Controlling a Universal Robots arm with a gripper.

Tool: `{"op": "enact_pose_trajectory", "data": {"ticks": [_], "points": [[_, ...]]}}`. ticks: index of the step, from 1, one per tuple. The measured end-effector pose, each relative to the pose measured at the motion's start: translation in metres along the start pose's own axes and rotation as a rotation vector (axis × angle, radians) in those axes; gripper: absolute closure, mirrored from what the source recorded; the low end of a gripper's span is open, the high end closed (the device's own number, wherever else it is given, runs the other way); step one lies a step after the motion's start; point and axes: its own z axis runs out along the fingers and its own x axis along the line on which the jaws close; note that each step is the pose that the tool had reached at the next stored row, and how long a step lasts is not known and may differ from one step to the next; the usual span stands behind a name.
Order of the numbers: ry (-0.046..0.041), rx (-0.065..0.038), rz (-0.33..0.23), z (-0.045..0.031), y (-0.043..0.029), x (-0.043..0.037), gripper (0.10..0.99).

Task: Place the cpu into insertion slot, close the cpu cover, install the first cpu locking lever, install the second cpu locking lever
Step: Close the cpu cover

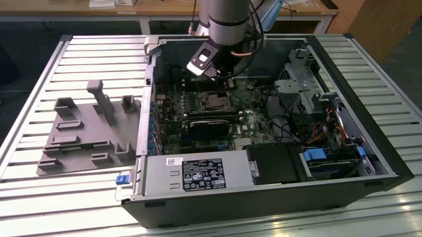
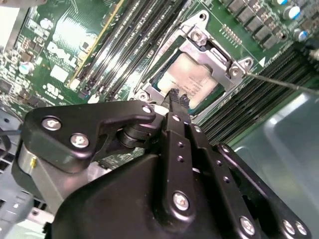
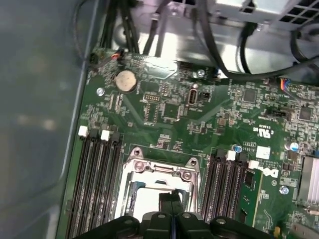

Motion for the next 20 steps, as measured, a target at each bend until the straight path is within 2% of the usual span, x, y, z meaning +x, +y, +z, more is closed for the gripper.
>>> {"op": "enact_pose_trajectory", "data": {"ticks": [3, 20], "points": [[-0.0001, 0.001, -0.039, 0.0004, -0.0007, 0.0001, 0.984], [0.0111, 0.002, -0.348, 0.0027, -0.0009, 0.0001, 0.984]]}}
